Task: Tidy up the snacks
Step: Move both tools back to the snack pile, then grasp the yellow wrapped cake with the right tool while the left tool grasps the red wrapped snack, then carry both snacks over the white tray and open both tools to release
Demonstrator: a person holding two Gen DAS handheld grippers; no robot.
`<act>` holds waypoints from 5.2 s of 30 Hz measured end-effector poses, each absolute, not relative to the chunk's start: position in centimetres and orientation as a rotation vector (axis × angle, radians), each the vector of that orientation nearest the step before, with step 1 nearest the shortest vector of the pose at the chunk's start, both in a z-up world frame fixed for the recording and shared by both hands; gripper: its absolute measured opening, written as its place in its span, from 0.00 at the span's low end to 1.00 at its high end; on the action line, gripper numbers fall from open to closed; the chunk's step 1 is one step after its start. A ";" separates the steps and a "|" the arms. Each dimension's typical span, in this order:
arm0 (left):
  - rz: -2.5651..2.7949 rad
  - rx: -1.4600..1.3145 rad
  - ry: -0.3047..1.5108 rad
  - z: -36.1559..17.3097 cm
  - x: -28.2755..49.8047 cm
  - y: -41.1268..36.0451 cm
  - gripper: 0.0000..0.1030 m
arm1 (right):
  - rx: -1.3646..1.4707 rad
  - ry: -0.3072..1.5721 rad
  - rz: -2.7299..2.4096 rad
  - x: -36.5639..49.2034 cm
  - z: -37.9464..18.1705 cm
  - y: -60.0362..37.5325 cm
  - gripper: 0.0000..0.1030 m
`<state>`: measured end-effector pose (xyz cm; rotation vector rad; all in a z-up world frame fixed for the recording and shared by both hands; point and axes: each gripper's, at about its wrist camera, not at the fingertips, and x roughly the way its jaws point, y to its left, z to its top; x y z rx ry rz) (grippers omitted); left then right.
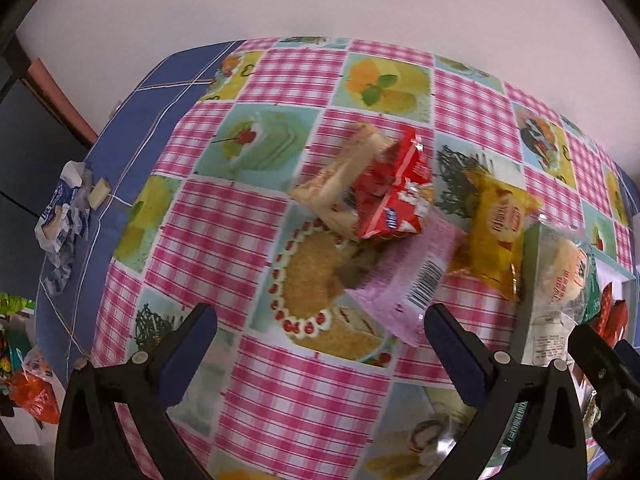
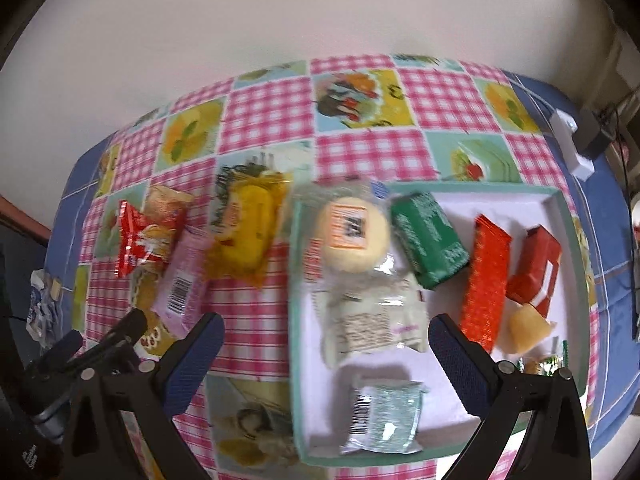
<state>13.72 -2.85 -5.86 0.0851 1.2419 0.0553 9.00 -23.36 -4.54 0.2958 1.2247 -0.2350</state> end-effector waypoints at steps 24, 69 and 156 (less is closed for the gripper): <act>0.110 -0.095 1.213 -5.3 15.0 3.5 1.00 | 0.433 1.202 -0.213 10.5 -6.1 -21.6 0.97; -0.176 -0.206 1.192 -8.0 20.2 -3.5 0.44 | 0.519 1.203 -0.133 17.6 -11.9 -20.8 0.45; -0.569 0.053 1.135 -4.7 6.5 -23.9 0.21 | 0.535 1.148 -0.758 -1.7 -6.9 -42.9 0.41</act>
